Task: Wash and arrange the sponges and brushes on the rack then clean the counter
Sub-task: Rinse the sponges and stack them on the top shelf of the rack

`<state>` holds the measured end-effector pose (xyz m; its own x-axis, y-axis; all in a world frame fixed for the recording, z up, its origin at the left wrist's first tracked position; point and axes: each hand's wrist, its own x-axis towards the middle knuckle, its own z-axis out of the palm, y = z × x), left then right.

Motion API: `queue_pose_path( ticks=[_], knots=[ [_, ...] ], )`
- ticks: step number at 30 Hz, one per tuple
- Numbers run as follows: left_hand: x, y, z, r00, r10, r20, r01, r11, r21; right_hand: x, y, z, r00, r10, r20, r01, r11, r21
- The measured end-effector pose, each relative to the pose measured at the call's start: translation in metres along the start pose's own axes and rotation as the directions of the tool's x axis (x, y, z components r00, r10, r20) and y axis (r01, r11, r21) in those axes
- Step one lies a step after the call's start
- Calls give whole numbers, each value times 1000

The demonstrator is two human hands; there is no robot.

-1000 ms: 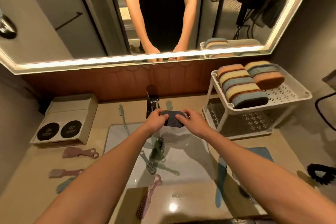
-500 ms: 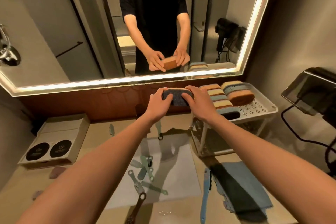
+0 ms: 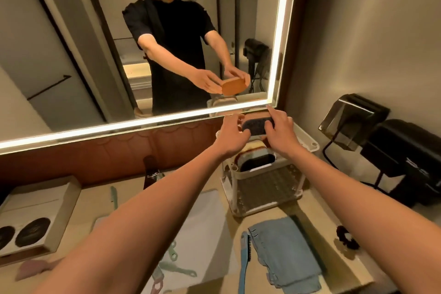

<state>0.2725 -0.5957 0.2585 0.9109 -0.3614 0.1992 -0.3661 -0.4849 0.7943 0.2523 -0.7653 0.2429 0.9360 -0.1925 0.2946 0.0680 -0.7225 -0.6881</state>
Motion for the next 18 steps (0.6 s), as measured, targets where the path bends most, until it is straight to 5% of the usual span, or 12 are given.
queue_pose_path(
  ticks=[18],
  knots=[
    [14, 10, 77, 949, 66, 307, -194, 893, 405, 3, 85, -18, 976, 215, 38, -215, 977, -3]
  ],
)
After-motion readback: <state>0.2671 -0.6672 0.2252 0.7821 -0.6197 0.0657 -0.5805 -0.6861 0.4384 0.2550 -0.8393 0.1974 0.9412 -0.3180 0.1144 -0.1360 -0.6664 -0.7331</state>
